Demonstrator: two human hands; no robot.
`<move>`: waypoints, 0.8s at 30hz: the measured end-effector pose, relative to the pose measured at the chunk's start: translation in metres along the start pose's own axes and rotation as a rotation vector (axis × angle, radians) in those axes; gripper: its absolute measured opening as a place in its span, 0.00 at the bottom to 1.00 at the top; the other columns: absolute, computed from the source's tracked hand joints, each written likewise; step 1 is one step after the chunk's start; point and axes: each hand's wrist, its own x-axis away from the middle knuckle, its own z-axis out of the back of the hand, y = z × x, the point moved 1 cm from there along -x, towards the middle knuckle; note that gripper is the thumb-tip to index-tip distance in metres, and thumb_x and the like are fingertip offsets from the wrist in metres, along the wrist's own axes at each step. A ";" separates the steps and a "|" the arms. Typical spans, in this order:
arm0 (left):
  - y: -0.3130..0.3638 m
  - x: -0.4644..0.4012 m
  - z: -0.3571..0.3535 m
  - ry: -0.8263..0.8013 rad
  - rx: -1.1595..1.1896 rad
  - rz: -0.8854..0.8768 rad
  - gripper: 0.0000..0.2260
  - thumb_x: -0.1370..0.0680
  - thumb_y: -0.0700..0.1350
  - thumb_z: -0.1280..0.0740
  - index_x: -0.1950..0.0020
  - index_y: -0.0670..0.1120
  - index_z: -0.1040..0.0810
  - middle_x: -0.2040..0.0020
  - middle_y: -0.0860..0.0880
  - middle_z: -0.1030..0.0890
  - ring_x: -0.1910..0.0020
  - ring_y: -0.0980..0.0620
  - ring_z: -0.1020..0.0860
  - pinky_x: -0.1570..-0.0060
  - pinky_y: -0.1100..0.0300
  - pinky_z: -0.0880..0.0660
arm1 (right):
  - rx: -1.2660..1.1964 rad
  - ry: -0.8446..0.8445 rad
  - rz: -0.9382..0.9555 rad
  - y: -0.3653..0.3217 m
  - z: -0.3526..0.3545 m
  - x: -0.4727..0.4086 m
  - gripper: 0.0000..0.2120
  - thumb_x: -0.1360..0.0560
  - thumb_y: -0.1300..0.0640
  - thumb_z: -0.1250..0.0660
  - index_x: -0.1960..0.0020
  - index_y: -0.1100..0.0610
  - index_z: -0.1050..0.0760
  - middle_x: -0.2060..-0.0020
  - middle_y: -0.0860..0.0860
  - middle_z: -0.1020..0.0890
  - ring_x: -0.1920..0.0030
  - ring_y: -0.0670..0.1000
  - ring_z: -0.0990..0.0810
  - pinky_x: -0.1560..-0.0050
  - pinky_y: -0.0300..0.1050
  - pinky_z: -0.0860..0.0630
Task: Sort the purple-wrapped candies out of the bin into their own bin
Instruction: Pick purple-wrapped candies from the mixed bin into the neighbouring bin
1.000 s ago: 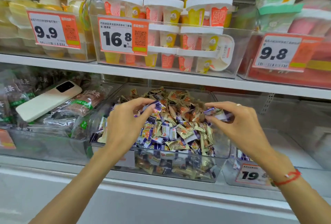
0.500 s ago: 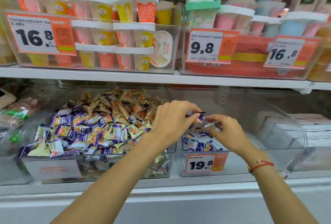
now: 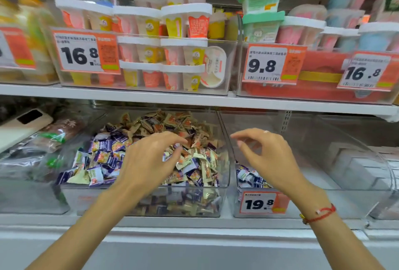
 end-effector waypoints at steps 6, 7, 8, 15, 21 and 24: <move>-0.089 0.037 0.037 -0.073 -0.229 0.359 0.12 0.25 0.46 0.31 0.42 0.56 0.20 0.42 0.56 0.20 0.45 0.49 0.22 0.61 0.55 0.25 | -0.050 -0.162 0.190 -0.059 -0.057 -0.009 0.11 0.22 0.55 0.34 0.42 0.45 0.21 0.51 0.37 0.21 0.51 0.38 0.25 0.51 0.37 0.25; -0.096 0.039 0.037 -0.110 -0.246 0.373 0.13 0.25 0.46 0.31 0.41 0.55 0.20 0.40 0.54 0.21 0.44 0.48 0.23 0.57 0.52 0.23 | -0.032 -0.215 0.195 -0.065 -0.070 -0.012 0.12 0.22 0.54 0.35 0.40 0.45 0.22 0.48 0.38 0.21 0.49 0.39 0.25 0.50 0.37 0.26; -0.101 0.041 0.037 -0.154 -0.266 0.371 0.14 0.24 0.47 0.31 0.39 0.54 0.21 0.38 0.53 0.22 0.42 0.46 0.23 0.53 0.50 0.23 | -0.013 -0.261 0.192 -0.071 -0.082 -0.015 0.12 0.21 0.54 0.36 0.38 0.45 0.23 0.46 0.40 0.20 0.46 0.41 0.24 0.49 0.37 0.27; -0.116 0.041 0.036 -0.238 -0.363 0.265 0.15 0.21 0.54 0.37 0.36 0.55 0.23 0.37 0.56 0.22 0.39 0.51 0.25 0.40 0.56 0.33 | 0.304 -0.747 0.249 -0.085 -0.128 -0.052 0.31 0.26 0.63 0.37 0.25 0.48 0.38 0.29 0.51 0.34 0.33 0.56 0.31 0.41 0.51 0.27; -0.109 0.039 0.029 -0.105 -0.139 0.266 0.06 0.24 0.51 0.31 0.48 0.56 0.18 0.46 0.59 0.19 0.47 0.55 0.21 0.54 0.57 0.24 | 0.476 -0.682 0.439 -0.092 -0.142 -0.064 0.28 0.25 0.65 0.35 0.28 0.47 0.33 0.31 0.54 0.33 0.46 0.53 0.22 0.59 0.38 0.36; -0.105 0.036 0.029 -0.011 0.036 0.326 0.07 0.23 0.51 0.32 0.46 0.57 0.19 0.45 0.60 0.20 0.48 0.58 0.22 0.56 0.58 0.24 | 0.381 -0.595 0.406 -0.094 -0.142 -0.067 0.19 0.24 0.62 0.34 0.35 0.50 0.25 0.36 0.50 0.27 0.55 0.49 0.25 0.58 0.39 0.36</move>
